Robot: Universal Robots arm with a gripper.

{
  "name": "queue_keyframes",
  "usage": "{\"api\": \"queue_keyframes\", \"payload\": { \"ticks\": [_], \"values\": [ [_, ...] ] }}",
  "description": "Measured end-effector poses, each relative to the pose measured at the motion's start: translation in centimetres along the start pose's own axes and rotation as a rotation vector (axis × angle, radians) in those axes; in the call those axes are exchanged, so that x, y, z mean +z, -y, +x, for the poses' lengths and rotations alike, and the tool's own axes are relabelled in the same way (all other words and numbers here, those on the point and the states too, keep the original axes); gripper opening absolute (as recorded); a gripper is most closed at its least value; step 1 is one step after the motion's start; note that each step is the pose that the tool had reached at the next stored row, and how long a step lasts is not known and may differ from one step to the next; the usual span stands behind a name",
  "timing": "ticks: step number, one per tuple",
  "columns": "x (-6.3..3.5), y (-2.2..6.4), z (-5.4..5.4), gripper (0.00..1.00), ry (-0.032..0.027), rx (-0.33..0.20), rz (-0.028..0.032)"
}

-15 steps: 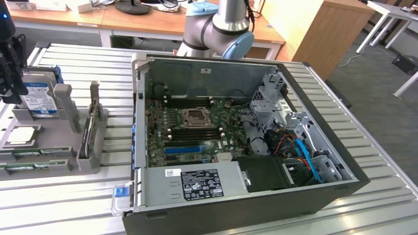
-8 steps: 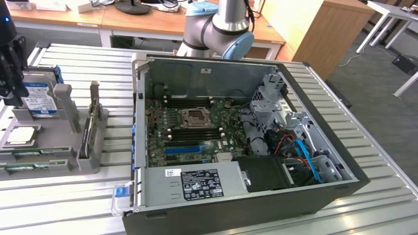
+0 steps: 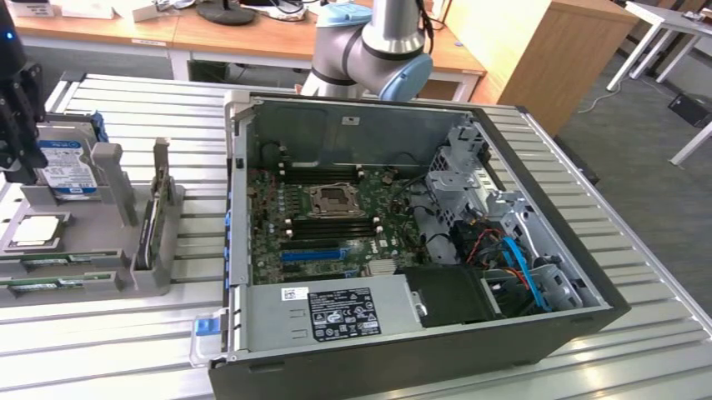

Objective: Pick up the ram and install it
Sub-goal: 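Pick up the ram and move it above insertion slot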

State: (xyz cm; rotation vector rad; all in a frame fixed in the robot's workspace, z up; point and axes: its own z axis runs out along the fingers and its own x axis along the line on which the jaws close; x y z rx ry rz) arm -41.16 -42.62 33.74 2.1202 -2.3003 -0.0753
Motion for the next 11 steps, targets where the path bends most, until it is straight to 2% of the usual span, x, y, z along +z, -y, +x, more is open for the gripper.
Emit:
{"api": "queue_keyframes", "payload": {
  "ticks": [11],
  "values": [
    [-0.04, 0.04, 1.5, 0.30, 0.0000, 0.000, 0.0000]
  ]
}}
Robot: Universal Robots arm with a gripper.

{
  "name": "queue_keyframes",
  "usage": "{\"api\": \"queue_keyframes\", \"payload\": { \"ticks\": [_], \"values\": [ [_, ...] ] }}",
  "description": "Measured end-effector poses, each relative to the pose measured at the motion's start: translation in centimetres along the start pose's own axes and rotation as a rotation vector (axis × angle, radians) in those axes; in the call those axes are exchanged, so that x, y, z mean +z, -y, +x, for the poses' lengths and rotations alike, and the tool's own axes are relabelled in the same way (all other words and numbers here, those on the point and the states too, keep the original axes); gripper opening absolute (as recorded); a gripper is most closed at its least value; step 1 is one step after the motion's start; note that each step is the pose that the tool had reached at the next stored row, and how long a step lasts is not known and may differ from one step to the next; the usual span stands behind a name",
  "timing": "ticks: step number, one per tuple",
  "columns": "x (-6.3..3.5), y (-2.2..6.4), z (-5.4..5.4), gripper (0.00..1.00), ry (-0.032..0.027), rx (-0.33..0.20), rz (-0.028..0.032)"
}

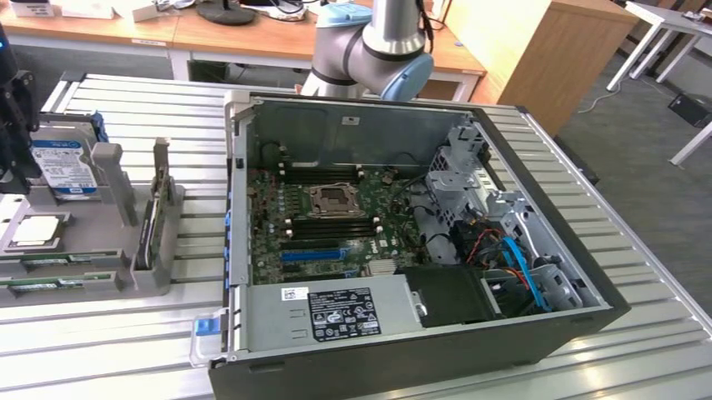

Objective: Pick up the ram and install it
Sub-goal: 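Pick up the ram and move it above insertion slot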

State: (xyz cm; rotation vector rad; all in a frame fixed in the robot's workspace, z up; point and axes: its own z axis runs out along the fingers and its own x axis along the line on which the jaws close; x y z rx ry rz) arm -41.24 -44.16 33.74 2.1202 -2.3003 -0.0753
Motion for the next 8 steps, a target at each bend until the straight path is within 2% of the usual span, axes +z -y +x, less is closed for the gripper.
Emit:
{"api": "queue_keyframes", "payload": {
  "ticks": [8],
  "values": [
    [-0.02, 0.02, 0.71, 0.30, 0.0000, 0.000, 0.0000]
  ]
}}
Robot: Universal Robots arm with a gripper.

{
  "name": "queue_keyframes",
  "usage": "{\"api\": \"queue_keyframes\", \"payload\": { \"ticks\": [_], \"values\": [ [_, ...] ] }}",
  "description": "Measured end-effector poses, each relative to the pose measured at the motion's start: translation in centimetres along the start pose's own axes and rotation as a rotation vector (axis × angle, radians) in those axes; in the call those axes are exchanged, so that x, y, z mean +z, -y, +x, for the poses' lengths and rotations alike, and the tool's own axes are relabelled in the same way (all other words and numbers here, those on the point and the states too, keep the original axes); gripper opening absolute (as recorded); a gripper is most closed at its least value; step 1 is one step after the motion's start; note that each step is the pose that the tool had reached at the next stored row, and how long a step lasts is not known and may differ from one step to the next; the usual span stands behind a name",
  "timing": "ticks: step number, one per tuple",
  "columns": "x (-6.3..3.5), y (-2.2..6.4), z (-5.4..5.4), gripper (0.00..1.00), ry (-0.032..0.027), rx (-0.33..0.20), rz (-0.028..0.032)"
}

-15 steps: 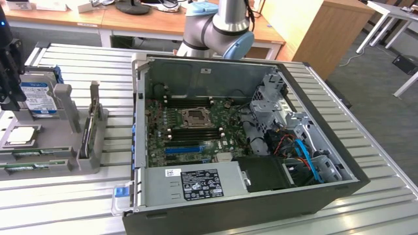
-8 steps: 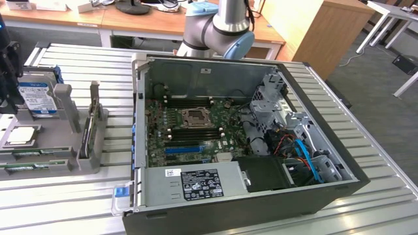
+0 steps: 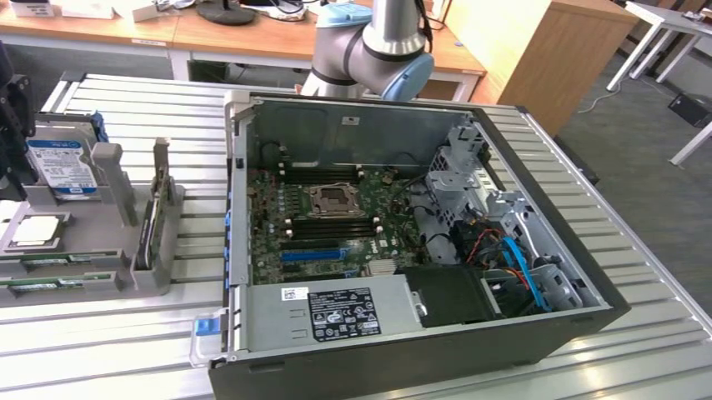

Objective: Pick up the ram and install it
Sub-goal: 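Pick up the ram and move it above insertion slot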

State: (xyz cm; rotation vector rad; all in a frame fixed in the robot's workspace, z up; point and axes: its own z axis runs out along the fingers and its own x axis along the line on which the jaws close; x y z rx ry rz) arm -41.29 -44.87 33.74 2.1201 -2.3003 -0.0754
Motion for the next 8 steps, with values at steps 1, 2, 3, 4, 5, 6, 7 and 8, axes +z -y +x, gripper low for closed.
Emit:
{"api": "queue_keyframes", "payload": {
  "ticks": [1, 2, 3, 4, 5, 6, 7, 8],
  "values": [
    [0.00, 0.00, 0.00, 0.30, 0.0000, 0.000, 0.0001],
    [0.00, 0.00, 0.00, 0.30, 0.0000, 0.000, 0.0001],
    [0.00, 0.00, 0.00, 0.30, 0.0000, 0.000, 0.0000],
    [0.00, 0.00, 0.00, 0.30, 0.0000, 0.000, 0.0000],
    [0.01, 0.00, 0.01, 0.30, 0.0000, 0.000, 0.0000],
    [0.06, 0.00, 0.01, 0.30, 0.0001, 0.000, 0.0001],
    [0.14, 0.00, 0.01, 0.30, 0.0001, 0.000, 0.0001],
    [0.25, 0.01, 0.01, 0.30, 0.0001, 0.000, 0.0001]
  ]
}}
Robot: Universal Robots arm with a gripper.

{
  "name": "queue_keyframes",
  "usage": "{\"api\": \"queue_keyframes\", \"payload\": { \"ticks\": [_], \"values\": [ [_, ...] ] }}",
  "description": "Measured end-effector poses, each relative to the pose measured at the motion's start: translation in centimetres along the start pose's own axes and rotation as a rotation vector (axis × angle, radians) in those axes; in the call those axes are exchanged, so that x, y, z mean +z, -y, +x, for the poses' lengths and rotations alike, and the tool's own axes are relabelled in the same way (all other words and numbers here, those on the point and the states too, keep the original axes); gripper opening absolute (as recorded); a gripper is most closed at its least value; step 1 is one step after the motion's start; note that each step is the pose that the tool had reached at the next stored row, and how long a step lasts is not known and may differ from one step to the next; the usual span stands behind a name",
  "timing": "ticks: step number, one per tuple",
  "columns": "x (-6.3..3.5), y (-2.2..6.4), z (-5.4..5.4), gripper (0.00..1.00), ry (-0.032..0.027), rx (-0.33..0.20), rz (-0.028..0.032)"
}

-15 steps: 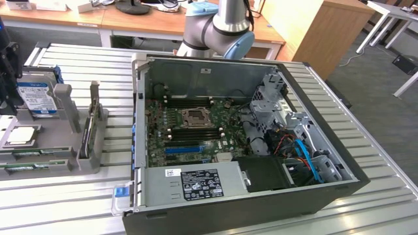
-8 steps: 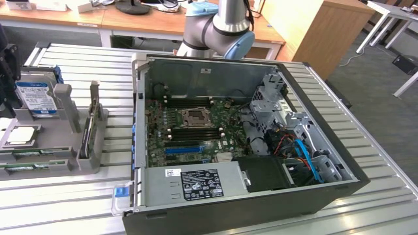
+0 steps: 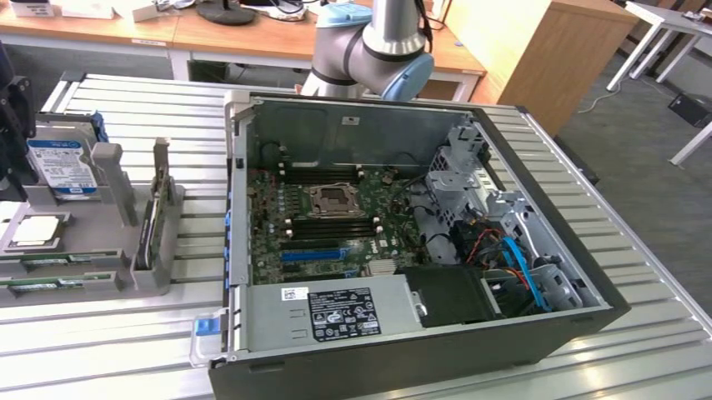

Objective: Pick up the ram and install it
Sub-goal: 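Pick up the ram and move it above insertion slot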

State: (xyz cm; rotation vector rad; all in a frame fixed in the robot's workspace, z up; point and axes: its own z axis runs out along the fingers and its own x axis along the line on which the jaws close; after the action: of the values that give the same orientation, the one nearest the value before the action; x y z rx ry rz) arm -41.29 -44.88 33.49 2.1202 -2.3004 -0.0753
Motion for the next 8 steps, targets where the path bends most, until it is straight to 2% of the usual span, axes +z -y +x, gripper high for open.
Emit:
{"api": "queue_keyframes", "payload": {
  "ticks": [8],
  "values": [
    [0.87, 0.04, 0.02, 0.30, -0.0001, 0.000, -0.0001]
  ]
}}
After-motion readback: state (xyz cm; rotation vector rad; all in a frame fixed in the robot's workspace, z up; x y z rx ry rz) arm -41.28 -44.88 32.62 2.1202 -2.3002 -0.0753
